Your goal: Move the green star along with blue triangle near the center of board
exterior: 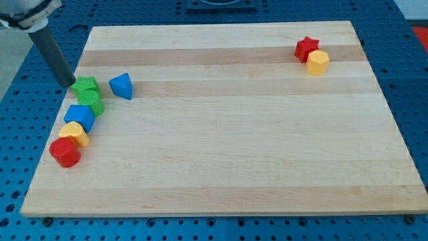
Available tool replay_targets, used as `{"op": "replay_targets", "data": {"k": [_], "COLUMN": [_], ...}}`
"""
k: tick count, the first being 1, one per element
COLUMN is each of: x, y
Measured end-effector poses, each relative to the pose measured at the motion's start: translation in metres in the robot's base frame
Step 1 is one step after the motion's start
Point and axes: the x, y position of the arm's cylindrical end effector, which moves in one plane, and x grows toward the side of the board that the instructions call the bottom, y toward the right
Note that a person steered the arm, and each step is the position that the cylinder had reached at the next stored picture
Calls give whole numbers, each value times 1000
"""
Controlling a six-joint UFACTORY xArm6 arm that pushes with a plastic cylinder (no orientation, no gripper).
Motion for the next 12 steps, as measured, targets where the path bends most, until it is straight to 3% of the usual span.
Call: {"op": "replay_targets", "data": {"k": [2, 6, 7, 8, 9, 10, 11, 12], "x": [8, 8, -9, -43, -40, 17, 54, 49], "y": [73, 375, 343, 232, 104, 31, 23, 70]}}
